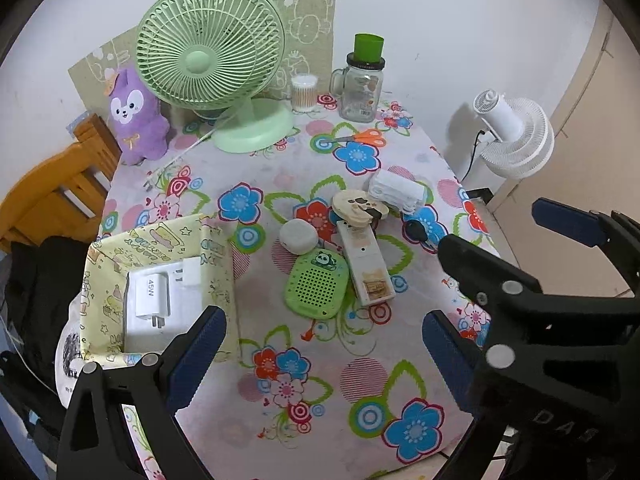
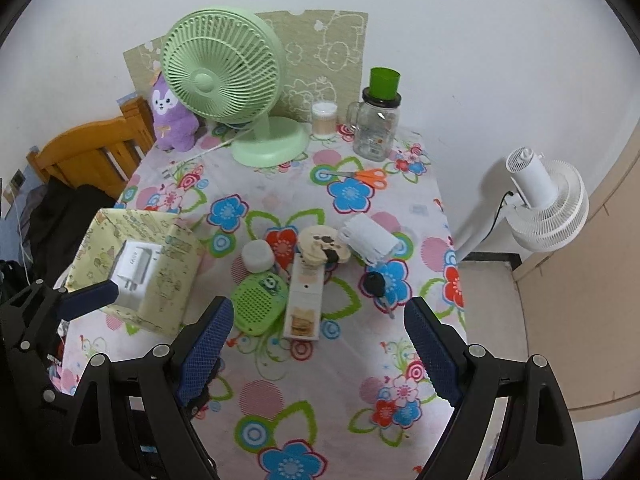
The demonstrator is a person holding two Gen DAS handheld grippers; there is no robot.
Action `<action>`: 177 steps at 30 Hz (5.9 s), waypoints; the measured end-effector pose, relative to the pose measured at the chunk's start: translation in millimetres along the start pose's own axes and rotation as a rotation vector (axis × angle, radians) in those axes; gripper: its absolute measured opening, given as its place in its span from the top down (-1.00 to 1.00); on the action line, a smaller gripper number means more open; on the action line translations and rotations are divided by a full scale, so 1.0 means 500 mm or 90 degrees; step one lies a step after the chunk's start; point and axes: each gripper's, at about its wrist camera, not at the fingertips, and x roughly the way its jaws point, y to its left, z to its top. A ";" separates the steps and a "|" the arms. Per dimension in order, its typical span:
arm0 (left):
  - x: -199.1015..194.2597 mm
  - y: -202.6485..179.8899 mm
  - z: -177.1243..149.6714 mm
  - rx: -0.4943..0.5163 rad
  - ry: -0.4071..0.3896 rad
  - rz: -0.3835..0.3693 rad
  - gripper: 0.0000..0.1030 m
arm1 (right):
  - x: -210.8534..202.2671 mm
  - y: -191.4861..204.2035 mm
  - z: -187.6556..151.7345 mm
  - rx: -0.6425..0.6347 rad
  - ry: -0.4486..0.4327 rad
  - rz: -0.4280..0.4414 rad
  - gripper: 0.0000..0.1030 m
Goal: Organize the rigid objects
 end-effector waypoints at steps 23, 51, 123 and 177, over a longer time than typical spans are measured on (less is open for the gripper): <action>0.126 -0.098 0.014 -0.010 0.024 0.027 -0.86 | 0.118 -0.152 -0.021 -0.013 0.045 0.040 -0.73; 0.341 -0.106 0.022 -0.067 0.079 0.021 -0.61 | 0.355 -0.196 -0.031 -0.044 0.114 0.049 -0.67; 0.266 -0.095 -0.004 -0.008 0.056 0.055 0.11 | 0.330 -0.110 -0.071 -0.009 0.137 0.067 0.33; -0.036 0.034 -0.001 0.029 -0.054 0.007 0.11 | 0.019 0.064 -0.014 0.031 0.008 0.013 0.33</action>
